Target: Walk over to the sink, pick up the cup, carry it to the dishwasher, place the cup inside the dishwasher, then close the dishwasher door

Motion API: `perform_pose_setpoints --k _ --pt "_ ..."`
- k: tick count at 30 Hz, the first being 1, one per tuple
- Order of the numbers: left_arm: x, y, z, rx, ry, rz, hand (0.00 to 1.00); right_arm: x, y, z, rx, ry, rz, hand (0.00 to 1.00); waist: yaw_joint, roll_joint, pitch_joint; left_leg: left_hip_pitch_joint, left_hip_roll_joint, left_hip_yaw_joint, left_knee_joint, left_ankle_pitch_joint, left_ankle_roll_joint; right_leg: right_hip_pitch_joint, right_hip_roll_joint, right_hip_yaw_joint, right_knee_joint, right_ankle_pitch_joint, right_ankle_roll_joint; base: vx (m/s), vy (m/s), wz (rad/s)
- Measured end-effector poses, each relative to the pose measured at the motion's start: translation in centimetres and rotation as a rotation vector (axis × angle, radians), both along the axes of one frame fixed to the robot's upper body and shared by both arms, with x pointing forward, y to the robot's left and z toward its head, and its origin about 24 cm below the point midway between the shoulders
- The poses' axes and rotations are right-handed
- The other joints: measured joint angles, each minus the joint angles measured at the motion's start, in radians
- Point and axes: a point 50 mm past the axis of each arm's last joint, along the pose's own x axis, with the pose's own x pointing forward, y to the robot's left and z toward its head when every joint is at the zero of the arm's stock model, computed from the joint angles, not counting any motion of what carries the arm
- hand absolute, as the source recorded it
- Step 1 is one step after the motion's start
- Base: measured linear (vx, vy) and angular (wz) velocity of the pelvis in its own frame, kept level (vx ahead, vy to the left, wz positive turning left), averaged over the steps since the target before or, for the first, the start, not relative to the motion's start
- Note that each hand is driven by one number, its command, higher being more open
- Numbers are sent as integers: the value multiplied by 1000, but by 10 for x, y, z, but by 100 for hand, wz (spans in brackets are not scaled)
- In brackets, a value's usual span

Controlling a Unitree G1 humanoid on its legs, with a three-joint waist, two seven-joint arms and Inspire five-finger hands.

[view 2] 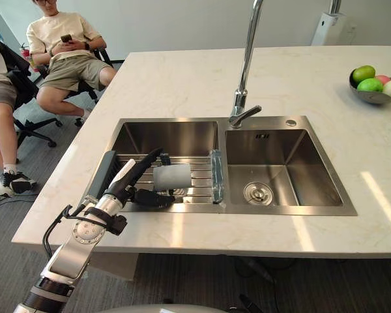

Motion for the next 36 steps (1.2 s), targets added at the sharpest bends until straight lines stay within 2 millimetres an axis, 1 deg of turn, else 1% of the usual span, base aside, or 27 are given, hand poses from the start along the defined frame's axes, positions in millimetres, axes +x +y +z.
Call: perform_pose_setpoints --k 10,13,14,19,23,26,30,32,33,34,36 --pt "2 0 3 62 -35 -16 100 3 0 0 4 12 -2 100 -2 0 0 0 0 12 -5 -3 -3 2 3 9 -22 13 0 -7 0 -2" --pt "6 -1 7 116 -58 -47 100 5 -1 0 8 15 3 100 -4 0 0 0 1 20 -4 -4 -5 2 5 15 -30 17 -1 8 -9 -6" --pt "10 0 6 134 -62 -46 100 7 -2 1 9 14 10 100 -6 0 0 1 1 24 -4 -4 -5 2 5 18 -33 19 -1 -1 -6 -6" --pt "14 1 3 157 -49 -48 100 9 -3 1 16 11 -12 100 -19 0 0 2 1 31 -4 -6 -6 3 7 25 -41 24 -2 -6 -6 -4" --pt "18 -2 9 226 -65 -99 100 12 -4 1 18 24 -7 100 -19 0 0 5 3 36 -5 -7 -7 3 8 30 -41 25 -3 -17 -12 -4" --pt "25 -3 7 252 -33 -129 100 13 -5 1 22 33 -4 100 -20 0 0 7 4 39 -5 -7 -8 3 9 33 -41 25 -3 -11 -7 -3" --pt "35 -2 11 311 17 -188 100 15 -6 2 25 39 -22 100 -23 1 0 11 6 48 -5 -11 -10 2 10 42 -42 25 -3 -2 -11 -7" --pt "41 1 9 332 66 -192 100 16 -6 2 23 36 -22 100 -25 1 0 16 7 56 -5 -14 -11 2 10 51 -42 25 -3 1 -9 -13" --pt "44 4 5 383 98 -195 100 16 -6 2 21 32 -22 100 -30 2 0 19 8 61 -5 -17 -12 2 11 55 -42 25 -3 3 -11 -12" --pt "46 10 2 408 132 -198 100 17 -7 2 19 23 -21 100 -42 3 1 19 9 66 -5 -18 -13 0 12 59 -42 25 -3 7 -15 -11" --pt "48 15 3 423 157 -186 100 17 -7 2 11 16 -21 100 -50 5 2 19 10 74 -4 -20 -14 -5 13 66 -42 25 -3 10 -13 -11"
